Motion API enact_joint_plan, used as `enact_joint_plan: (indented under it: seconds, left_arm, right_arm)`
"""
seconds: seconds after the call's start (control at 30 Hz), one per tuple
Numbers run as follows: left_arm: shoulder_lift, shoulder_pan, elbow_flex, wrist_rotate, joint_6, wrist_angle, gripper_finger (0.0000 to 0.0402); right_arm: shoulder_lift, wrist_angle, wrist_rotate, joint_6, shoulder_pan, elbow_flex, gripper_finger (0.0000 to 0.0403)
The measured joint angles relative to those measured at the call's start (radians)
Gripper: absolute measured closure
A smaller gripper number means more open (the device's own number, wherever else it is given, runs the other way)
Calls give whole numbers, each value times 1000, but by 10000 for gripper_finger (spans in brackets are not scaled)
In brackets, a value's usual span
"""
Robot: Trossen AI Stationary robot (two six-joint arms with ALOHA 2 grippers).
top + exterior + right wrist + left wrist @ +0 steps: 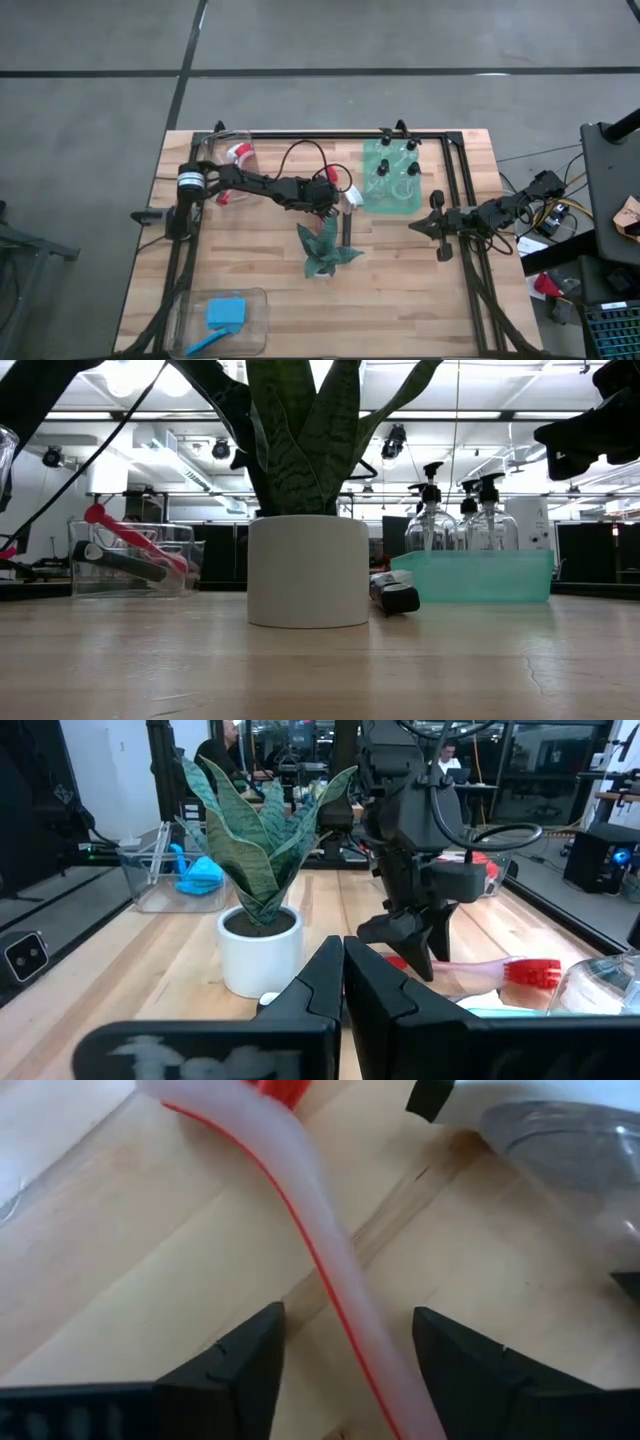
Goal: Pick & Place Kitchen Sink Supplies
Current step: Put the red dish brush into the top transparent bin
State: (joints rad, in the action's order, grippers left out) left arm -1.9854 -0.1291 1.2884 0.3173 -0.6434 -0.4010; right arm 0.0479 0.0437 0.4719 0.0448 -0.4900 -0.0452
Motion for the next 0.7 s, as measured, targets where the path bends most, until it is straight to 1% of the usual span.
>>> enact_joint_plan:
  seconds: [0.13,0.4,0.47,0.5,0.7]
  left_arm:
    - [4,0,0,-1,10,-3,228]
    - [4,-1,0,-6,35,0,349]
    - [6,-1,0,-3,43,-3,372]
    - [6,-1,0,-3,43,-3,377]
    - [18,-2,1,1,43,-32,376]
  right_arm:
    - [0,0,0,8,0,0,394]
    - [0,0,0,2,0,0,394]
    - [0,0,0,0,0,0,394]
    - [0,0,0,3,0,0,394]
    - [0,0,0,1,-1,0,394]
